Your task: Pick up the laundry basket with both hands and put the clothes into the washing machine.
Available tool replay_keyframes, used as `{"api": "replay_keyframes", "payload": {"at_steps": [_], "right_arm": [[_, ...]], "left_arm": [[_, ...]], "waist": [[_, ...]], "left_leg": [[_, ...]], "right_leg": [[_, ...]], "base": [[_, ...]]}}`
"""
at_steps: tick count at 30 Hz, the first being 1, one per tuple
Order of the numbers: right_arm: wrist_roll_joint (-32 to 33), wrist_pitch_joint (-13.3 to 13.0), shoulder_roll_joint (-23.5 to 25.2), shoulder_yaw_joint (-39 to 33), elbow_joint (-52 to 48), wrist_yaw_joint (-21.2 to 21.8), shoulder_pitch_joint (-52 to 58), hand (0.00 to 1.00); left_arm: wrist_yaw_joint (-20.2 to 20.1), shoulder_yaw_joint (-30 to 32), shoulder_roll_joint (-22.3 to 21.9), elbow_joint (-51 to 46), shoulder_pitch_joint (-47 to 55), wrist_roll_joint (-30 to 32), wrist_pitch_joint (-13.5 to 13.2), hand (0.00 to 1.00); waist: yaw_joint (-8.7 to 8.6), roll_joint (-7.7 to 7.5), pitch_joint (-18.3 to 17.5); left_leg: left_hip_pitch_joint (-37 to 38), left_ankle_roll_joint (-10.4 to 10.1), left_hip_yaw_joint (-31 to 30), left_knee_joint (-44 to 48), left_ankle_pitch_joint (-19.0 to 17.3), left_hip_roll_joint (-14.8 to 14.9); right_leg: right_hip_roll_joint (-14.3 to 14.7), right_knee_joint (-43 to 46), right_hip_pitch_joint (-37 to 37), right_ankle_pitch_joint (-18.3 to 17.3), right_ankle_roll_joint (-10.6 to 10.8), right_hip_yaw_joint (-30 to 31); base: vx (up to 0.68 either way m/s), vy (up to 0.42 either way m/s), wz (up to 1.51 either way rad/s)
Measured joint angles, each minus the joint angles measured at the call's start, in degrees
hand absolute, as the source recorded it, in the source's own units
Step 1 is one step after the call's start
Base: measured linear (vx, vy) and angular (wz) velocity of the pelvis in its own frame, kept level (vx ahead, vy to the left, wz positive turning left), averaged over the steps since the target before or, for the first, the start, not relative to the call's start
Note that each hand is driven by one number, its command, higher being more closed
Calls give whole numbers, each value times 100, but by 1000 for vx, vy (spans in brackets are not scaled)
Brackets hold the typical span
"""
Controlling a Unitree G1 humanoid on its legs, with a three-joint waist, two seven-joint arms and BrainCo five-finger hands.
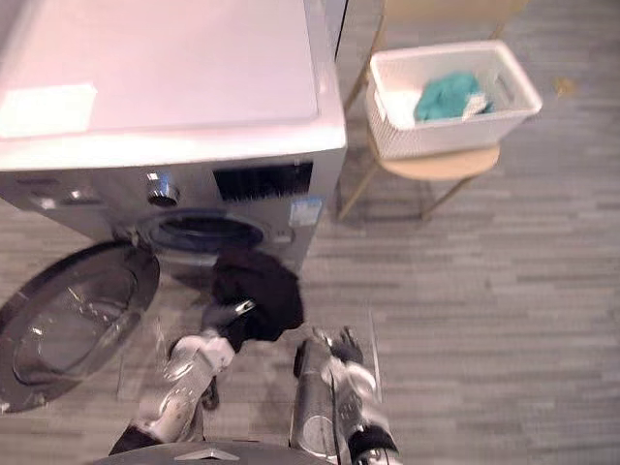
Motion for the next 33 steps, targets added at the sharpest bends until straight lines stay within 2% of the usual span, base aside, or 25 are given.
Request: {"api": "replay_keyframes", "payload": {"at_steps": [2, 5, 9, 12, 14, 17, 20, 25, 27, 33], "right_arm": [[156, -26, 67, 156, -201, -90, -180, 0], [440, -192, 141, 383, -495, -127, -235, 0], [688, -301, 139, 549, -807, -265, -421, 0], [842, -421, 119, 538, -1103, -327, -546, 0], [879, -539, 116, 475, -1310, -327, -653, 0], [946, -638, 102, 319, -1535, -324, -672, 0], [1046, -643, 73, 96, -1665, -316, -651, 0], [1121, -729, 31, -20, -1701, -293, -607, 0], [1268, -744, 33, -44, -1732, -242, -541, 0], [1390, -730, 31, -240, -1753, -184, -183, 0]], "left_arm": [[35, -31, -9, 409, -501, 48, 4, 100], [424, 319, -122, 934, -1096, 42, -10, 100], [865, 1024, -166, 1358, -1881, 35, -79, 100], [1119, 1793, -65, 1513, -2413, -52, -180, 100], [1282, 2411, 188, 1543, -2767, -308, -205, 100], [1419, 3036, 620, 1544, -3187, -635, -257, 100], [1503, 3426, 1053, 1543, -3607, -956, -384, 100], [1560, 3568, 1564, 1505, -4223, -1351, -542, 100], [1647, 3554, 1628, 1501, -4578, -1470, -546, 100], [1703, 2933, 1838, 1059, -5736, -1794, -686, 100]], "waist": [[-6, -4, 225], [-22, -21, 296], [-20, -64, 454], [-28, -128, 650], [-73, -245, 839], [-135, -305, 908], [-128, -360, 990], [-123, -408, 1015], [-119, -431, 1026], [-147, -437, 1029]], "left_leg": [[-221, -19, -15, 286, -214, 31], [-787, 31, -30, 685, -326, 103], [-1545, 6, -179, 1282, -457, 281], [-2091, 10, -305, 1735, -576, 446], [-2438, 9, -361, 2035, -668, 556], [-2966, 24, -509, 2320, -702, 617], [-3303, 31, -651, 2468, -708, 645], [-3608, 56, -737, 2534, -714, 717], [-3680, 68, -761, 2530, -709, 726], [-3771, 168, -740, 2515, -739, 765]], "right_leg": [[-14, 316, -244, -60, 6, 44], [3, 590, -805, -28, -7, 120], [136, 935, -1453, 24, -53, 139], [277, 1198, -1915, 24, -56, 138], [361, 1395, -2251, 23, -54, 138], [399, 1553, -2660, 34, -68, 68], [466, 1569, -2853, 74, -62, -20], [521, 1353, -2976, 246, -33, -125], [558, 1243, -2986, 318, 2, -129], [611, 845, -2943, 570, 95, -129]], "base": [[-151, -1, -1], [-121, 20, -10], [-71, 12, -11], [-86, -2, -18], [-93, -8, -20], [-80, -13, -5], [-76, -23, 2], [-56, 9, -8], [-49, 25, -10], [-28, 32, -13]]}}
